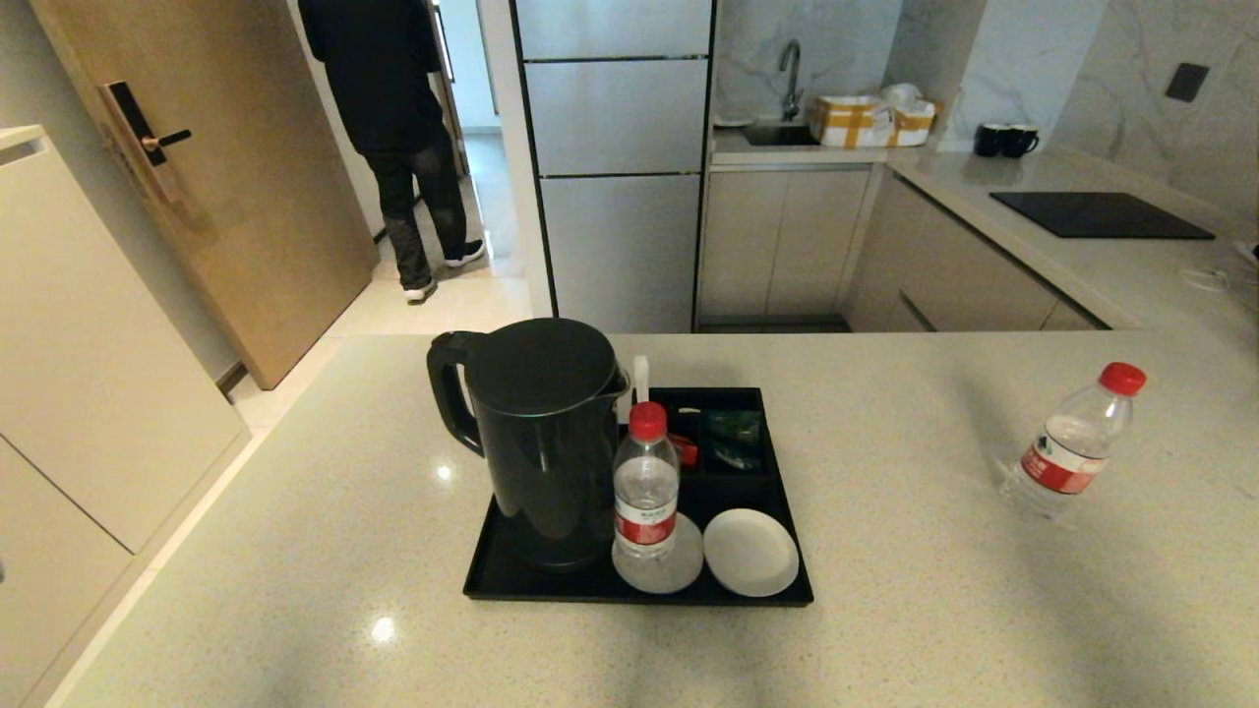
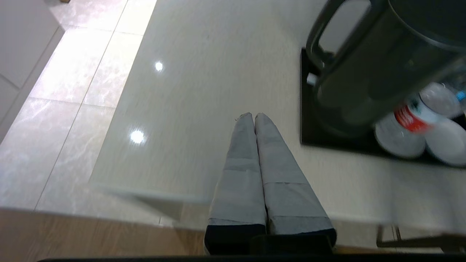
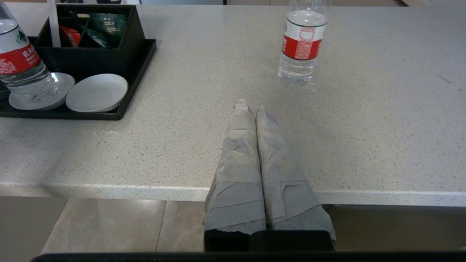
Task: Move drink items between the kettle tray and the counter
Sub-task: Pick up the kettle
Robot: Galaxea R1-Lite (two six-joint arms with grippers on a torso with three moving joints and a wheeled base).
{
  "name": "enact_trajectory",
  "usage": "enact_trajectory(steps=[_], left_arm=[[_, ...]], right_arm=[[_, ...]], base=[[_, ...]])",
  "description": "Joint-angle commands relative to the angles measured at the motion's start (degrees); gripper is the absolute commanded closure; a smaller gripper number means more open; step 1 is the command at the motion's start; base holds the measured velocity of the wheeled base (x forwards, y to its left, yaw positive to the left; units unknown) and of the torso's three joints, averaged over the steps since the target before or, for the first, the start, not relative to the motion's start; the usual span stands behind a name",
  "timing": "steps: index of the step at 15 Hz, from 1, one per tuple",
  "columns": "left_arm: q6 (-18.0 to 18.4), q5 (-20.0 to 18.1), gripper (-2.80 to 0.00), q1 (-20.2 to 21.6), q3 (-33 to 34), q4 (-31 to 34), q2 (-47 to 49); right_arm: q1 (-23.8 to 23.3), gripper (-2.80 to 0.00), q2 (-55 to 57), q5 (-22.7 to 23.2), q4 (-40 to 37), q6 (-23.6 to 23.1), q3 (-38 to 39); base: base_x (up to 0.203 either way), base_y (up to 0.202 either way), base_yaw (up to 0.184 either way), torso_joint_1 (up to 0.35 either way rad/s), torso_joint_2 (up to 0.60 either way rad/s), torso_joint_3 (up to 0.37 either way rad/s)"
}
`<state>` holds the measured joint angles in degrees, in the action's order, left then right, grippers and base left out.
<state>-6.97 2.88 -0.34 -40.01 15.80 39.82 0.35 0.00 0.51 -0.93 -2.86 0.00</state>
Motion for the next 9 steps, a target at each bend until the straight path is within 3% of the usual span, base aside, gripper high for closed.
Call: enact_trajectory(steps=[1,4,9], left_arm=[[0.55,-0.11,0.00,-0.16,4.02,-9.55,7.12],[3.82,-0.37,0.00,-2.01,8.74,-19.87,11.51],[4.18,1.04,0.00,-8.10,12.23,-38.99,24.92]], right_arm=[[0.00,0.00,0.00,0.02,0.05,-0.04,0.00],[0.00,0.00,-0.09,0.02,-0.04,-0.04,0.00],[0.00,0.00,-0.09,0.02,0.05,-0.04,0.00]], base=[[0.000,0.000,0.000,0.000,0.00,0.000],[0.000,0.000,0.000,0.000,0.00,0.000],[0.000,0.000,0.000,0.000,0.00,0.000]])
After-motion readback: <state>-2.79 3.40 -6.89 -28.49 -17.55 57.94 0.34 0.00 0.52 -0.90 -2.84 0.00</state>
